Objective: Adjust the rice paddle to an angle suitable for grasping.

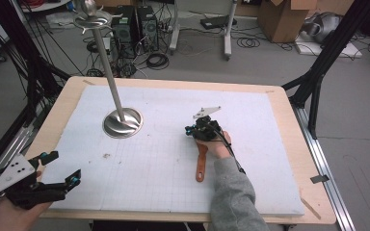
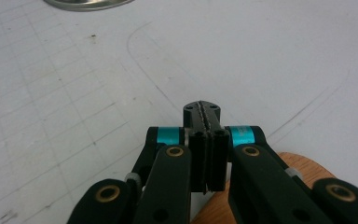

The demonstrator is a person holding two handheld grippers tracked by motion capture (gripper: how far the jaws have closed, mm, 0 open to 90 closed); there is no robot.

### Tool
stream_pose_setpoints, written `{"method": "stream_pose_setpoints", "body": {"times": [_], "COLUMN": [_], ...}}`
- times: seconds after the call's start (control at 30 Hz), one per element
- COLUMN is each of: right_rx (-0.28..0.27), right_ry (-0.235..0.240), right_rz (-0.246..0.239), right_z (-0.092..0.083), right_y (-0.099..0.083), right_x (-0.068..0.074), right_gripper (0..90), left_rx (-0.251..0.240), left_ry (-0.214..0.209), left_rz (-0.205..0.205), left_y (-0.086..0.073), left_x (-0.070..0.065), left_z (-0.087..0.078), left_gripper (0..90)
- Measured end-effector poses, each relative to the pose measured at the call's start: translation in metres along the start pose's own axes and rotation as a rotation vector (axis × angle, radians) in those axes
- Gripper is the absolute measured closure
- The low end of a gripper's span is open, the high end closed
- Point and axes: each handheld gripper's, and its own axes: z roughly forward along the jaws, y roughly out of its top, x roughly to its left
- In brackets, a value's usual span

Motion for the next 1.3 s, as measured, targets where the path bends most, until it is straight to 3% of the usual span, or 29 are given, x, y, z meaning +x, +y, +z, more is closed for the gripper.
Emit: {"method": "stream_pose_setpoints", "body": {"times": [0.2,0.3,0.5,0.93,1.07,1.3], "right_rx": [0.038,0.042,0.088,0.101,0.096,0.096], "right_ry": [-0.053,-0.052,-0.072,-0.108,-0.111,-0.119], "right_rz": [-0.017,-0.012,-0.055,-0.045,-0.022,-0.01], "right_z": [0.007,0.01,0.016,0.01,0.003,-0.005], "right_y": [0.003,0.004,0.007,0.003,-0.003,-0.01], "right_x": [-0.002,-0.002,0.001,-0.002,-0.007,-0.01], "right_gripper": [89.9,89.9,90.0,90.0,90.0,90.0], "left_rx": [0.01,0.014,-0.009,0.005,0.006,-0.015], "left_ry": [0.022,0.028,0.053,0.023,0.012,0.007], "left_rz": [-0.01,-0.01,-0.007,-0.001,0.004,-0.003], "left_y": [-0.005,-0.007,-0.007,-0.005,-0.004,0.0], "left_x": [0.002,0.002,0.002,0.002,0.002,0.007], "left_z": [-0.008,-0.011,-0.02,-0.008,-0.004,-0.001], "left_gripper": [6.3,6.3,7.7,7.7,7.7,7.7]}}
